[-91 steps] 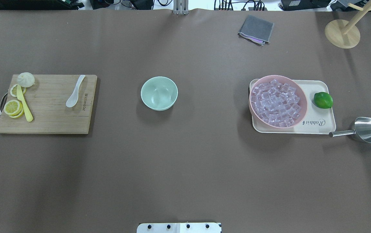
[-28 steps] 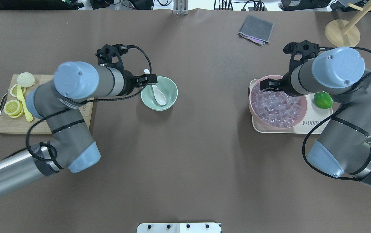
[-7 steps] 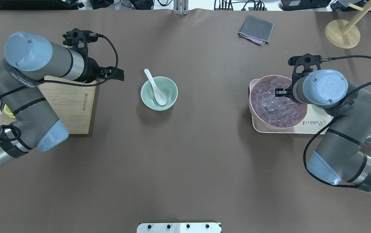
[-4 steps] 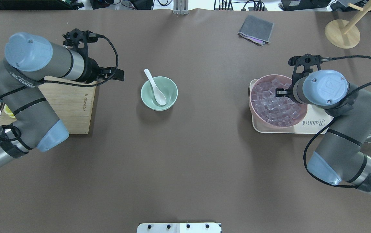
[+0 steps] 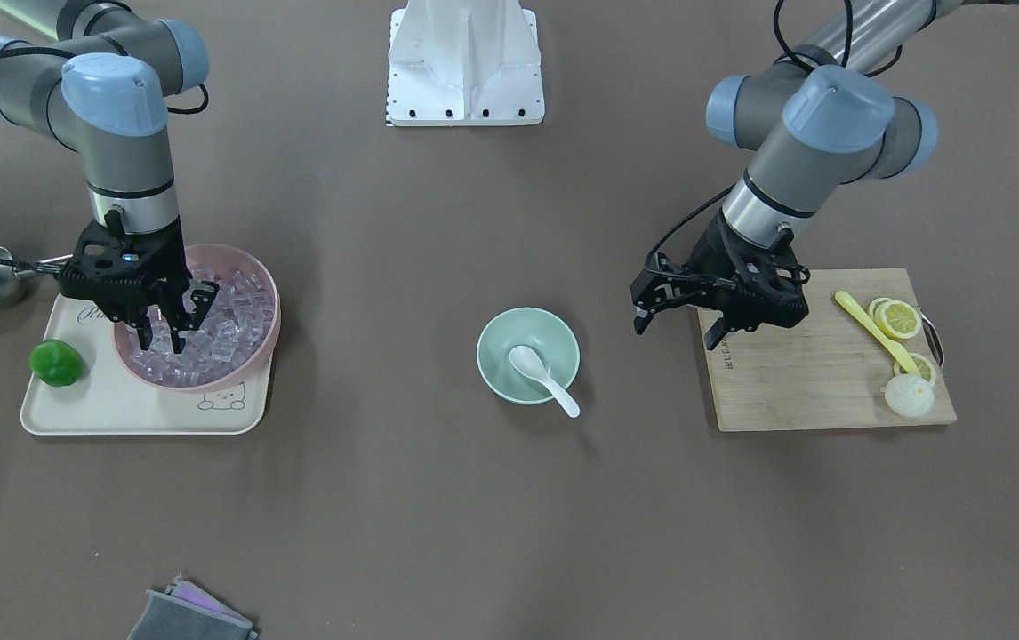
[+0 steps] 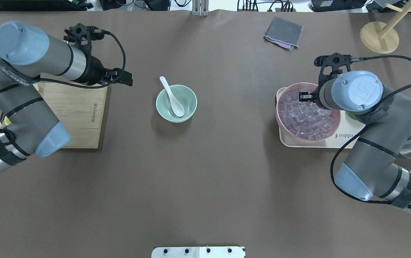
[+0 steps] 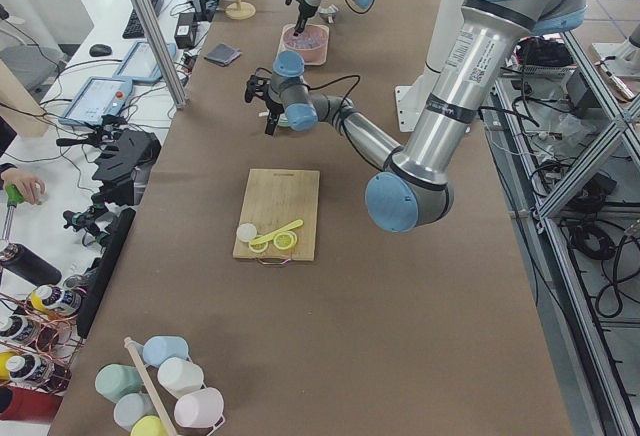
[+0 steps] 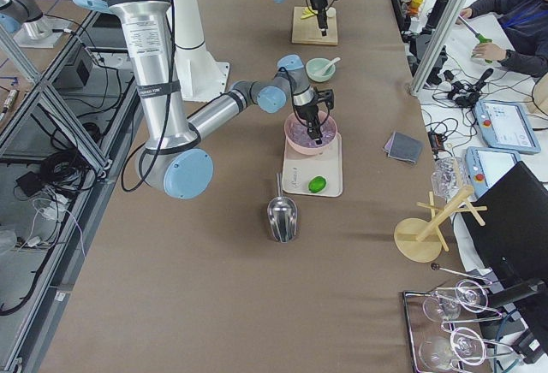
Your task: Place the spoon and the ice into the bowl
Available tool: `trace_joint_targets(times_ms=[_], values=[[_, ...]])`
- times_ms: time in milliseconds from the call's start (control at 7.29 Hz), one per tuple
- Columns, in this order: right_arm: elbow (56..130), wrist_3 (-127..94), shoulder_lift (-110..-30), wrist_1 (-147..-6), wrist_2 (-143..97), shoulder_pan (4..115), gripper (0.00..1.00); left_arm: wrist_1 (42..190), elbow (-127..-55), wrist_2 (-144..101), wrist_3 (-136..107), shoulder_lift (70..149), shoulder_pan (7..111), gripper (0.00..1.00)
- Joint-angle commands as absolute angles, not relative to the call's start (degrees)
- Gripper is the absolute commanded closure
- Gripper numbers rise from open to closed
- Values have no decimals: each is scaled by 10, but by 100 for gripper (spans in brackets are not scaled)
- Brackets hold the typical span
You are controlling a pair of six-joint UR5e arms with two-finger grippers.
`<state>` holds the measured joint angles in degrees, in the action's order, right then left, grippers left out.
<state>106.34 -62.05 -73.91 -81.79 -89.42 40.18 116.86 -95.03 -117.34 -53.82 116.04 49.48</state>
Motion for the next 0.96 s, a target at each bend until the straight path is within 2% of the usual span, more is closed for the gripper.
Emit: trace_joint_targets(times_ms=[0,549,824], values=[[1060,-621,-687,-817,-895,400,100,1063,-953,-1261,-357,1158,588,1],[1059,-654,-599,-810,-860,352,100,812,-928,-1298,46,1144,791,0],[1034,-682,-551,-811,-847,324,100,810,-834,-1296,95,1125,865,1]])
